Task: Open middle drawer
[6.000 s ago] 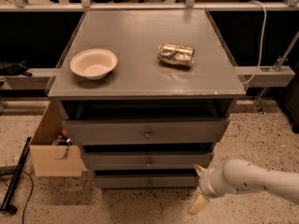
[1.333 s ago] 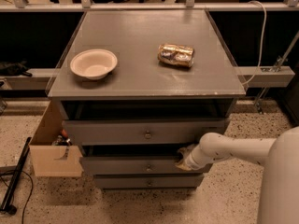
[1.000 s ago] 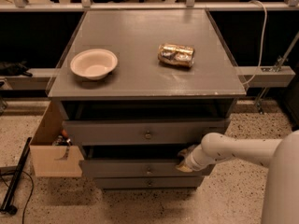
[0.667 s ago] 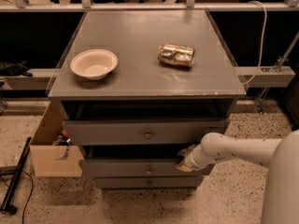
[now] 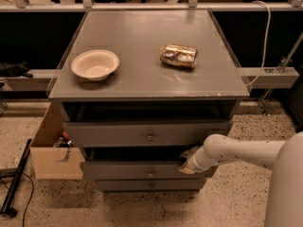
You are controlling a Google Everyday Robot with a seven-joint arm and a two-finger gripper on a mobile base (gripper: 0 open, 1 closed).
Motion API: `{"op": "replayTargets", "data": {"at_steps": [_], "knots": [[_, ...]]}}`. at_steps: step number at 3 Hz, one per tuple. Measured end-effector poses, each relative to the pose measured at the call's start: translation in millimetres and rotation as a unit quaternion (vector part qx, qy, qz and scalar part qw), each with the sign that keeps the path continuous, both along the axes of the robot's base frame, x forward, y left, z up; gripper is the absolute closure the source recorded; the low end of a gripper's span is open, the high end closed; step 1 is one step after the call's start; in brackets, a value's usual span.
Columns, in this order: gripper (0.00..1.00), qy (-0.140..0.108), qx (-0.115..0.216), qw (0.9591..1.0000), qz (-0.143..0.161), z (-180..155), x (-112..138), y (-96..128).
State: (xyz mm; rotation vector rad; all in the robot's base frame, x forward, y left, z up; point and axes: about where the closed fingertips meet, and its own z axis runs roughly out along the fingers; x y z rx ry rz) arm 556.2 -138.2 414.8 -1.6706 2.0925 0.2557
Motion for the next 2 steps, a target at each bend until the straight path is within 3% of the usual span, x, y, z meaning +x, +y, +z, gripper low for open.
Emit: {"op": "replayTargets", "data": {"at_steps": [1,2], "knots": [[0.54,0.0,0.0,1.0,0.0,0.0,0.0,0.0],[0.77,0.004,0.004,0.9999,0.009,-1.6,-11.6,0.0]]}}
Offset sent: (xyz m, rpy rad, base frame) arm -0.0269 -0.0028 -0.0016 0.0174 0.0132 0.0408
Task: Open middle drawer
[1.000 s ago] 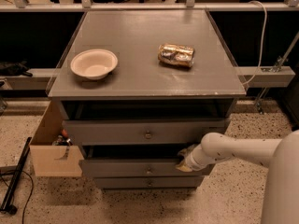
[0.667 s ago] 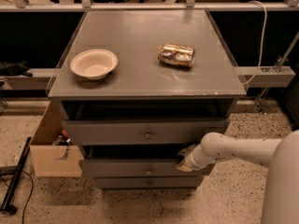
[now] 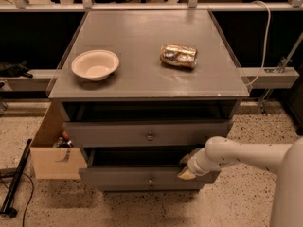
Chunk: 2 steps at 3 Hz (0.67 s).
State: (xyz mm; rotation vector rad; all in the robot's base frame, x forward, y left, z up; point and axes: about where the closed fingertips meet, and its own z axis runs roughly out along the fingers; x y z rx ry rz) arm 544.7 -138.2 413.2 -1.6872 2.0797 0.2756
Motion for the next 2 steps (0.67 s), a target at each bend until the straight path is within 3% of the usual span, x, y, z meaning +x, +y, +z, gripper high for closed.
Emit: {"op": "replayTargets", "data": {"at_steps": [1,2], "knots": [[0.99,-0.013,0.01,0.9998,0.007,4.7,-19.6,-0.1],[1.0,-0.009,0.013,0.9999,0.004,1.2,-42.2,-5.1]]}}
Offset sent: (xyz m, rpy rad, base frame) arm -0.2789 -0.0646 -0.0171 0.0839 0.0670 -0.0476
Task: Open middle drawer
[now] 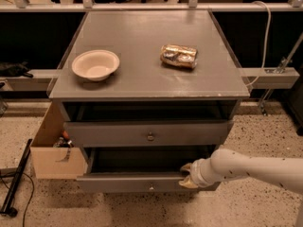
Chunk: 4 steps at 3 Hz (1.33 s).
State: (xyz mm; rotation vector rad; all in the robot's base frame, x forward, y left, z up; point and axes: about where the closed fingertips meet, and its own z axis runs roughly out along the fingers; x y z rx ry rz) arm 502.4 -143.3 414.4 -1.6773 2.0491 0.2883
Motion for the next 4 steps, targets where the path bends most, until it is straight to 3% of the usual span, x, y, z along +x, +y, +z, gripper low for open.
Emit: {"op": "replayTargets", "data": {"at_steps": [1,3,4], "knots": [[1.0,0.0,0.0,1.0,0.0,0.6,0.0,0.0],[0.42,0.0,0.0,1.0,0.0,0.6,0.0,0.1],[0.19,0.0,0.0,1.0,0.0,0.5,-0.1,0.1]]}}
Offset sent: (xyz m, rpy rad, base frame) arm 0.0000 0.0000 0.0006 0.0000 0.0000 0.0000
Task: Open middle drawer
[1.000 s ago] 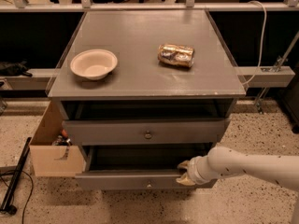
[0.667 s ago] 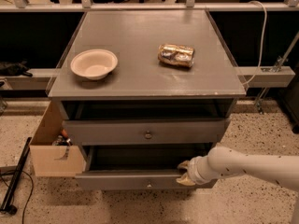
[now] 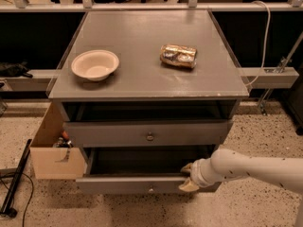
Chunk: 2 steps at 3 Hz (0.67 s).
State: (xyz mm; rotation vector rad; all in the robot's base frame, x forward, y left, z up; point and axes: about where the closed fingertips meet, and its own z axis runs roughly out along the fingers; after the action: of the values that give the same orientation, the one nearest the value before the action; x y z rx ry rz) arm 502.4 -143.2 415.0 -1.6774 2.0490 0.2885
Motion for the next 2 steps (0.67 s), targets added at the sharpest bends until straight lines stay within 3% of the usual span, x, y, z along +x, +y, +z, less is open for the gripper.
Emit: {"op": "replayTargets", "data": {"at_steps": [1,2], "knots": [[0.22,0.0,0.0,1.0,0.0,0.0,0.0,0.0],[0.45,-0.001,0.001,1.0,0.0,-3.3,-20.6,-6.2]]}}
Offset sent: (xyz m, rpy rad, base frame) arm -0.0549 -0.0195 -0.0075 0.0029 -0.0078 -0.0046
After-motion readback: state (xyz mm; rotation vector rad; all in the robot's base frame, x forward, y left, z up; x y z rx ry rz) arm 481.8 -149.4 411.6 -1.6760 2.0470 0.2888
